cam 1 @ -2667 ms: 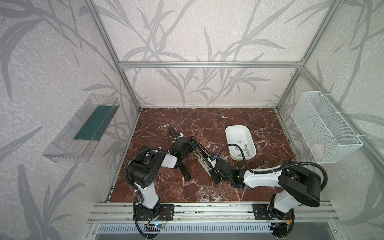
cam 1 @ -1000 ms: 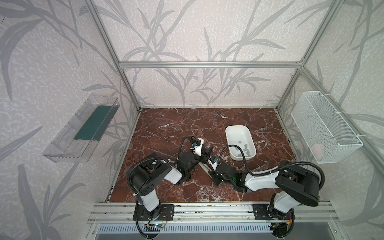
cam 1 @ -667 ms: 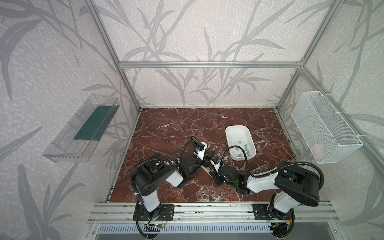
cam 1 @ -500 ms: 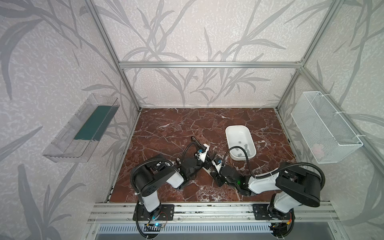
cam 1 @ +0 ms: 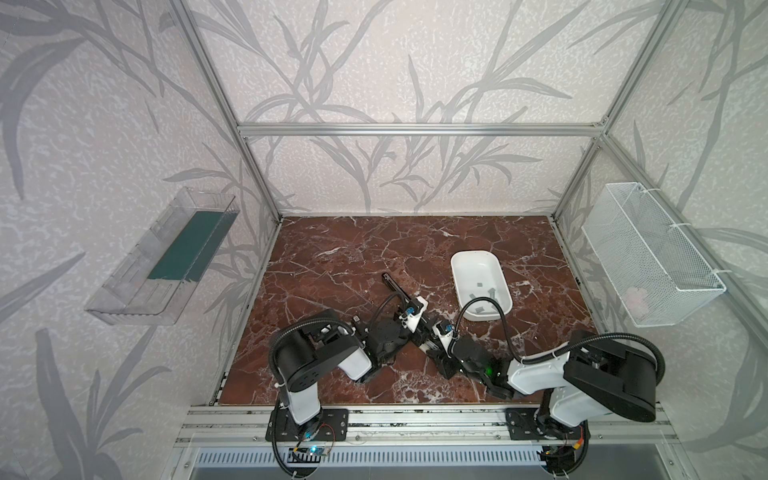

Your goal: Load the staples into the stapler

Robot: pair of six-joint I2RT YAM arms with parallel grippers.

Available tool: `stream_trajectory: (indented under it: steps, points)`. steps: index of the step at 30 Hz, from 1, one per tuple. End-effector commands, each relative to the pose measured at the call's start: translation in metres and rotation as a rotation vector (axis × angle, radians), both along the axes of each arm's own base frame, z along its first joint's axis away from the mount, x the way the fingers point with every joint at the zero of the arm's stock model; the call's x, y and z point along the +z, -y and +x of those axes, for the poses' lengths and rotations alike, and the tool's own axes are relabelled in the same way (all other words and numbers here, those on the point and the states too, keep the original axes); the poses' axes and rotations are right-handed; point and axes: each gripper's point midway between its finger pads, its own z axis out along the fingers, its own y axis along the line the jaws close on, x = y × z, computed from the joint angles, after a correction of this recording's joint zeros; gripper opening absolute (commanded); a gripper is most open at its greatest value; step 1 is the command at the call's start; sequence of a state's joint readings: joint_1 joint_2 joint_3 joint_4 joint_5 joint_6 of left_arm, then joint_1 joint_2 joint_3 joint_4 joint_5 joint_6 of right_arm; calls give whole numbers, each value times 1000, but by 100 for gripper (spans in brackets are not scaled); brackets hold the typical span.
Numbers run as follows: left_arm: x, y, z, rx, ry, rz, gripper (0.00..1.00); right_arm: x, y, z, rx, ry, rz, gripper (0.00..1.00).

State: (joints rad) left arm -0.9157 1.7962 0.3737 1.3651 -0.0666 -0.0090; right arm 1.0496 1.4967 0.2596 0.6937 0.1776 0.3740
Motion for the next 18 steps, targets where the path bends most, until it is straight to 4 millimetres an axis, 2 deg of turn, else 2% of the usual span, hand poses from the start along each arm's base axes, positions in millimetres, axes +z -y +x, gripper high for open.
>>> stream_trajectory:
  steps: [1,6,13,18]
  points:
    - [-37,1,-8,-27,-66,111,71,-8,17,0,-39,-10,-37,48]
    - [-39,5,-13,-50,-52,117,79,-7,24,0,-46,-3,-49,48]
    - [-38,13,-19,-94,-37,113,83,-7,22,-1,-36,0,-46,38]
    - [-35,22,-34,-186,9,123,88,-11,22,-1,-39,-4,-37,33]
